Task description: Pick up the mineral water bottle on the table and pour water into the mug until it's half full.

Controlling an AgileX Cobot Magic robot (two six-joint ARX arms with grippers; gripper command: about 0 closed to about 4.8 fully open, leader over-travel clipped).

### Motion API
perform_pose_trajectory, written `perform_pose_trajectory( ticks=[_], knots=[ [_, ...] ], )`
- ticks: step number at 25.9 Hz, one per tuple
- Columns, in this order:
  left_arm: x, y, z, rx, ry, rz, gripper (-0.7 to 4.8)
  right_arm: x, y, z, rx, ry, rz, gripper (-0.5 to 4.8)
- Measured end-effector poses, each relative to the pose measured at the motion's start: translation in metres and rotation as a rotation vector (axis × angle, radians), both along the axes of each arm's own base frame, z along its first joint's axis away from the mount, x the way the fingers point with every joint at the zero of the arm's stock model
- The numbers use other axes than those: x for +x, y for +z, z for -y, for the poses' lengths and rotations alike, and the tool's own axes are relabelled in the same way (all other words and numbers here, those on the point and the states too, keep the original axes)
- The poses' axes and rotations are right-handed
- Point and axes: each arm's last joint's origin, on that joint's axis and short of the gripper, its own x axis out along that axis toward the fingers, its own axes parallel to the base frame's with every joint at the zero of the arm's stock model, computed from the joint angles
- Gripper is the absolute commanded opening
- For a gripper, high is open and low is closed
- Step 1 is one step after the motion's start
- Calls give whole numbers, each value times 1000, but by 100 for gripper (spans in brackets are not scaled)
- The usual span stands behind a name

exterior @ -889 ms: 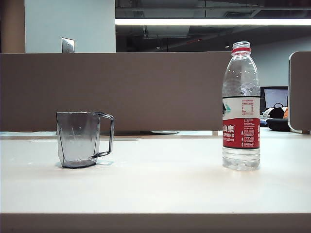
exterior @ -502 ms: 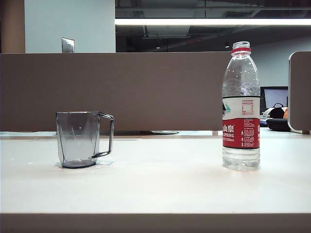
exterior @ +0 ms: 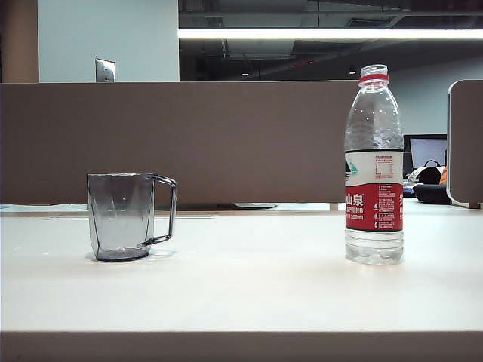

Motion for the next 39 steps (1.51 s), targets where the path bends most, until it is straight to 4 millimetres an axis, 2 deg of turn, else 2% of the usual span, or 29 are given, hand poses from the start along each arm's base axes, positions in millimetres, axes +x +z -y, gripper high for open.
perform_pose_trajectory(
  ticks=[1, 6, 9, 13, 17, 20, 22, 26, 27, 31, 34, 35, 36, 38, 39],
  knots=[
    [-2, 14, 1, 4, -24, -31, -5, -1, 13, 0, -44, -9, -41, -2],
    [5, 43, 3, 38, -91, -71, -5, 10, 43, 1, -110, -20, -62, -2],
    [16, 59, 5, 48, -131, -108, -5, 27, 51, 1, -112, 0, -115, -2],
    [38, 74, 7, 83, -178, -222, -5, 45, 54, -3, -146, 113, -177, -2],
    [49, 78, 15, 146, -252, -268, -5, 55, 60, -9, -154, 203, -223, -2],
    [57, 98, 24, 225, -354, -333, -5, 72, 64, -17, -166, 283, -409, -2],
    [58, 98, 34, 268, -451, -415, -5, 73, 66, -20, -220, 320, -509, -2],
    [54, 99, 42, 337, -522, -409, -5, 70, 66, -29, -300, 385, -504, -1],
    [55, 101, 46, 348, -547, -395, -5, 71, 64, -35, -376, 426, -496, -1],
    [62, 98, 51, 364, -544, -422, -5, 73, 57, -46, -541, 522, -523, -1],
    [62, 97, 53, 373, -533, -427, -5, 77, 48, -50, -562, 554, -585, 7],
    [61, 98, 54, 374, -539, -419, -5, 77, 47, -50, -561, 558, -604, 36],
    [60, 98, 54, 373, -539, -414, -5, 76, 46, -49, -558, 558, -611, 106],
    [61, 99, 54, 372, -535, -411, -5, 77, 46, -49, -546, 555, -617, 268],
    [62, 98, 54, 372, -533, -414, -5, 77, 46, -50, -538, 553, -620, 366]
  ],
)
